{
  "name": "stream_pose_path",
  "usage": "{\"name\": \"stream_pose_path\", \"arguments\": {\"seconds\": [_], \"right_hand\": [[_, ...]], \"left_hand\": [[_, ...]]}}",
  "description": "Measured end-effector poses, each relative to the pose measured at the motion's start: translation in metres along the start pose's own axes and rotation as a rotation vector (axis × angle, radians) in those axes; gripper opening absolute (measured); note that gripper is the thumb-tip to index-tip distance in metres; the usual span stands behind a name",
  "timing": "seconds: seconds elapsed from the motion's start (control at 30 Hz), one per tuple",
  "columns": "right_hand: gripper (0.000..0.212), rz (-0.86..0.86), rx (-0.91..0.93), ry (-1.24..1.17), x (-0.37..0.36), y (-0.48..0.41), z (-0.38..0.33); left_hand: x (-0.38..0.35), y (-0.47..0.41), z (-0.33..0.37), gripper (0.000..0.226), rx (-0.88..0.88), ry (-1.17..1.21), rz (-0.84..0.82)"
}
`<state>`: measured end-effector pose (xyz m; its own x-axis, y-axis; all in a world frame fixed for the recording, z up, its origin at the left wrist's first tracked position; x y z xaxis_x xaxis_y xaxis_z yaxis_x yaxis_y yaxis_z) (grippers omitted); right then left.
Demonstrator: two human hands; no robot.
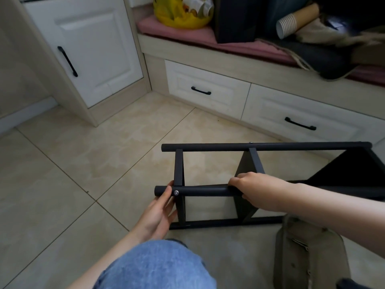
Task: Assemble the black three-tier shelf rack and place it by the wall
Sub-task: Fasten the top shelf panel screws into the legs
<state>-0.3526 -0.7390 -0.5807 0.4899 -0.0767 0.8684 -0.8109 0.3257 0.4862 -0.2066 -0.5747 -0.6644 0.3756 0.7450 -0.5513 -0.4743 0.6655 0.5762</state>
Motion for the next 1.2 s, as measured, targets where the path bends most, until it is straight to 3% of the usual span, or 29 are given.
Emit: {"name": "stream_pose_path", "arguments": {"seconds": [0.37, 0.57, 0.93, 1.2], "right_hand": [[0.04, 0.108, -0.061, -0.019, 0.022, -0.005, 0.018], [0.031, 0.285, -0.103, -0.109, 0.062, -0.007, 0.045], [0.04, 0.624, -0.228, -0.405, 0.164, 0.014, 0.093], [0.041, 0.798, -0.176, -0.698, 0.195, 0.02, 0.099]], "left_hand": [[-0.024, -0.02, 0.033, 0.032, -0.011, -0.092, -0.005], [-0.078, -0.019, 0.088, 0.02, -0.098, -0.218, -0.047], [-0.208, 0.032, 0.224, 0.02, -0.442, -0.542, -0.191], [-0.275, 0.078, 0.289, 0.02, -0.808, -0.844, -0.067]]}}
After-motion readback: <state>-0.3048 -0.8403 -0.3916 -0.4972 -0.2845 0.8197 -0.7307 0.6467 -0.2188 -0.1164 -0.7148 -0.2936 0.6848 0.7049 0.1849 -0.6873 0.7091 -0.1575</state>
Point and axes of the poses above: each hand's wrist, its own y-axis away from the middle knuckle, its own x-axis out of the back of the hand, z = x × y, the point moved 8 cm from there along -y, towards the middle knuckle, and after that the axes turned 9 degrees about y, right-handed, at the moved point
